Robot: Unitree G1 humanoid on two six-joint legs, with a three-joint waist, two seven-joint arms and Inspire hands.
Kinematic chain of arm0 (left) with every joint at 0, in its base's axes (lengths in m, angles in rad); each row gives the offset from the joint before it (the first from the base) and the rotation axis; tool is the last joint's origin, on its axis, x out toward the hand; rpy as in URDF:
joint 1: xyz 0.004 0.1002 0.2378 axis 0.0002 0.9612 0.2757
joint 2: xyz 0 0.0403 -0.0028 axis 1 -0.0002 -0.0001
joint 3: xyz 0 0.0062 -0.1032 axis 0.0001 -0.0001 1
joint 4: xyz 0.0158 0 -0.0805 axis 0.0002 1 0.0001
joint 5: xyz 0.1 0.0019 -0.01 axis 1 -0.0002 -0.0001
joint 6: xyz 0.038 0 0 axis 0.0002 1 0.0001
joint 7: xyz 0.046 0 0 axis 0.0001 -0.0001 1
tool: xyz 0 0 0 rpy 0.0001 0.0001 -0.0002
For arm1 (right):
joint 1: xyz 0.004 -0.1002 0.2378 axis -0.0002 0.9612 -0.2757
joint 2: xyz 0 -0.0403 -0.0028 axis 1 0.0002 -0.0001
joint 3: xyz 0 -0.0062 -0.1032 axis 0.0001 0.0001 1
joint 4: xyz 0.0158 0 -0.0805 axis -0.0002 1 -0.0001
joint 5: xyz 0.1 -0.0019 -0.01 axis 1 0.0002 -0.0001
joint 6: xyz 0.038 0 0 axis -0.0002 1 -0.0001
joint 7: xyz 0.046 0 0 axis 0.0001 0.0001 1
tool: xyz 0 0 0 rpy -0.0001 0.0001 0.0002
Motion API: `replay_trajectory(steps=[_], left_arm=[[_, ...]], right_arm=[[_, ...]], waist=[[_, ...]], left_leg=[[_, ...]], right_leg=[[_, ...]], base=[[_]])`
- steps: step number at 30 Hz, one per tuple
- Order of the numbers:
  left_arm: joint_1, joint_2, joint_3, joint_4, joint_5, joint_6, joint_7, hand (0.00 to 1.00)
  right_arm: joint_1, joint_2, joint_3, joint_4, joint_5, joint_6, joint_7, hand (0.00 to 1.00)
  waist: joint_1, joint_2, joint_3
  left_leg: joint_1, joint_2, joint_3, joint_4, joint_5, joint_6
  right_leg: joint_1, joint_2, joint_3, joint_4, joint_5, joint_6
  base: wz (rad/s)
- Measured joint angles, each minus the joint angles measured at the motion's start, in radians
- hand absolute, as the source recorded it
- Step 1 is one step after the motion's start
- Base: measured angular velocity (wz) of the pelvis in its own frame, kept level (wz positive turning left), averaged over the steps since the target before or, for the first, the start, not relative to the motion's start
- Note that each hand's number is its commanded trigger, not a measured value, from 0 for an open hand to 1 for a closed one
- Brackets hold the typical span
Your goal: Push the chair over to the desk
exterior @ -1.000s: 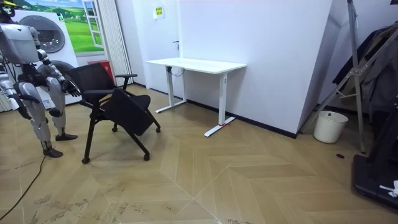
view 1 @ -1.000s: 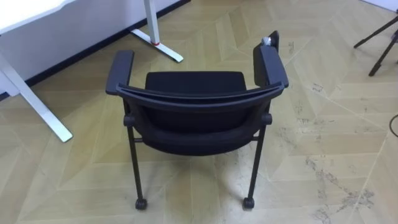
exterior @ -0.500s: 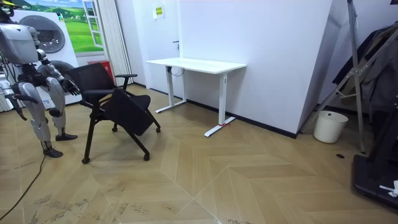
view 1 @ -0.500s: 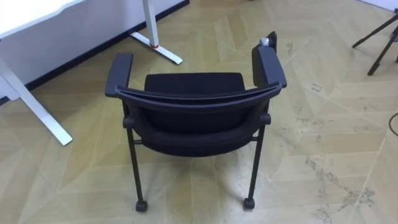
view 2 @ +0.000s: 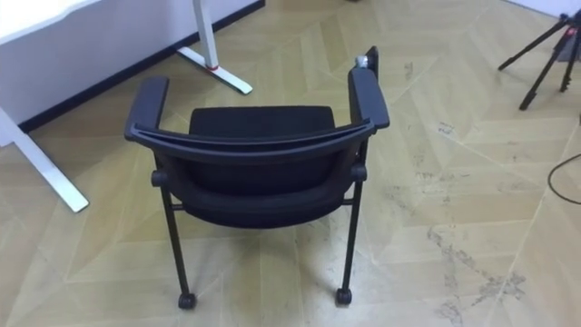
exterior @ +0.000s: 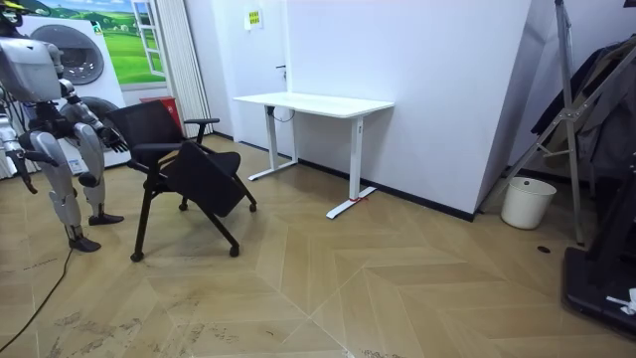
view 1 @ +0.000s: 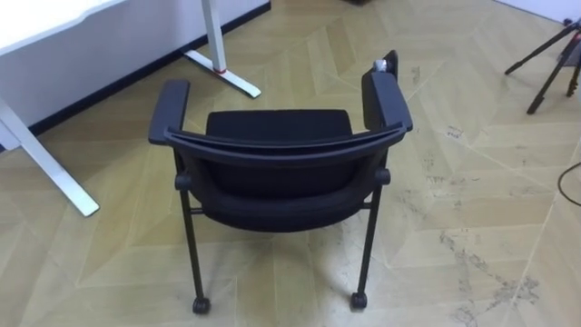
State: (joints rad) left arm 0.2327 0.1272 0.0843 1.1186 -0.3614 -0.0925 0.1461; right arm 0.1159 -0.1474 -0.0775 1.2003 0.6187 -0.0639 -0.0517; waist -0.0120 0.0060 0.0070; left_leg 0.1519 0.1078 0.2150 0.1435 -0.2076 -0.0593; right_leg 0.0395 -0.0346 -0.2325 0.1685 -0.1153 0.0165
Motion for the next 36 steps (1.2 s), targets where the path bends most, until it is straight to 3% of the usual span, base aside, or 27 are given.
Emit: replay_trajectory(steps=[3,5,9,14,18,20,22,26,31,34,36], left_arm=[[0.006,0.000,0.077,0.001,0.002,0.000,0.010,0.00],[0.012,0.004,0.110,-0.001,0.002,-0.001,0.060,0.00],[0.007,0.014,0.153,-0.002,0.050,0.000,0.157,0.00],[-0.024,0.067,0.228,-0.014,0.165,-0.001,0.287,0.00],[-0.040,0.111,0.228,-0.106,0.257,0.000,0.337,0.00],[-0.081,0.148,0.228,-0.123,0.360,-0.001,0.367,0.00],[-0.101,0.163,0.226,-0.159,0.424,-0.002,0.380,0.00],[-0.170,0.171,0.210,-0.208,0.542,0.000,0.395,0.00],[-0.195,0.173,0.185,-0.422,0.708,0.010,0.399,0.00],[-0.217,0.173,0.164,-0.449,0.804,0.008,0.410,0.00],[-0.224,0.172,0.133,-0.493,0.887,0.019,0.409,0.00]], right_arm=[[0.009,0.001,-0.046,0.002,-0.007,0.000,-0.001,0.00],[0.019,0.000,-0.061,0.000,-0.005,0.000,-0.005,0.00],[0.017,-0.001,-0.098,0.000,-0.008,0.001,-0.023,0.00],[0.014,-0.015,-0.140,0.000,-0.040,0.001,-0.020,0.00],[0.012,-0.017,-0.142,0.000,-0.065,0.001,-0.011,0.00],[0.013,-0.021,-0.143,-0.001,-0.109,0.001,0.000,0.00],[0.004,-0.026,-0.142,-0.003,-0.119,0.000,0.002,0.00],[0.001,-0.031,-0.140,-0.003,-0.159,0.001,0.010,0.00],[-0.012,-0.031,-0.142,-0.002,-0.152,0.002,0.013,0.00],[-0.030,-0.030,-0.141,-0.002,-0.152,0.000,0.032,0.00],[-0.028,-0.024,-0.139,-0.002,-0.150,0.001,0.042,0.00]], waist=[[0.011,0.009,0.0034],[0.014,0.012,-0.0028],[0.011,0.024,-0.0065],[0.014,0.046,-0.0049],[0.007,0.060,-0.0039],[0.005,0.068,-0.0064],[-0.007,0.074,-0.0053],[-0.018,0.088,-0.0069],[-0.029,0.094,-0.0065],[-0.043,0.099,-0.0106],[-0.056,0.096,-0.0082]], left_leg=[[0.012,0.000,-0.001,0.000,0.000,0.000],[0.016,0.000,-0.002,0.000,-0.002,-0.003],[0.014,0.000,-0.022,-0.001,-0.007,-0.002],[0.013,0.000,-0.025,-0.002,-0.007,-0.001],[0.007,-0.002,-0.026,-0.001,-0.007,-0.001],[0.015,-0.002,-0.025,-0.004,-0.007,-0.001],[0.016,-0.003,-0.024,-0.007,-0.007,-0.001],[0.017,-0.005,-0.021,-0.009,-0.007,-0.001],[0.010,-0.008,-0.025,-0.008,-0.007,-0.001],[0.017,-0.010,-0.027,-0.008,-0.007,-0.001],[0.016,-0.011,-0.026,-0.008,-0.007,-0.001]], right_leg=[[0.010,0.001,0.007,0.000,0.000,-0.001],[0.016,0.001,0.005,0.003,-0.004,0.001],[0.016,0.001,-0.003,0.006,-0.004,0.001],[0.017,0.003,0.004,0.006,-0.004,0.000],[0.009,0.003,0.016,0.014,-0.007,0.000],[0.012,0.004,0.027,0.020,-0.014,0.000],[0.011,0.005,0.034,0.020,-0.014,0.000],[0.009,0.005,0.040,0.018,-0.015,0.001],[-0.004,0.005,0.056,0.020,-0.015,0.001],[-0.004,0.007,0.069,0.019,-0.015,0.002],[-0.005,0.006,0.069,0.020,-0.016,0.003]], base=[[-0.03],[0.05],[0.08],[0.03],[0.02],[0.00],[0.00],[-0.03],[-0.06],[-0.14],[-0.03]])
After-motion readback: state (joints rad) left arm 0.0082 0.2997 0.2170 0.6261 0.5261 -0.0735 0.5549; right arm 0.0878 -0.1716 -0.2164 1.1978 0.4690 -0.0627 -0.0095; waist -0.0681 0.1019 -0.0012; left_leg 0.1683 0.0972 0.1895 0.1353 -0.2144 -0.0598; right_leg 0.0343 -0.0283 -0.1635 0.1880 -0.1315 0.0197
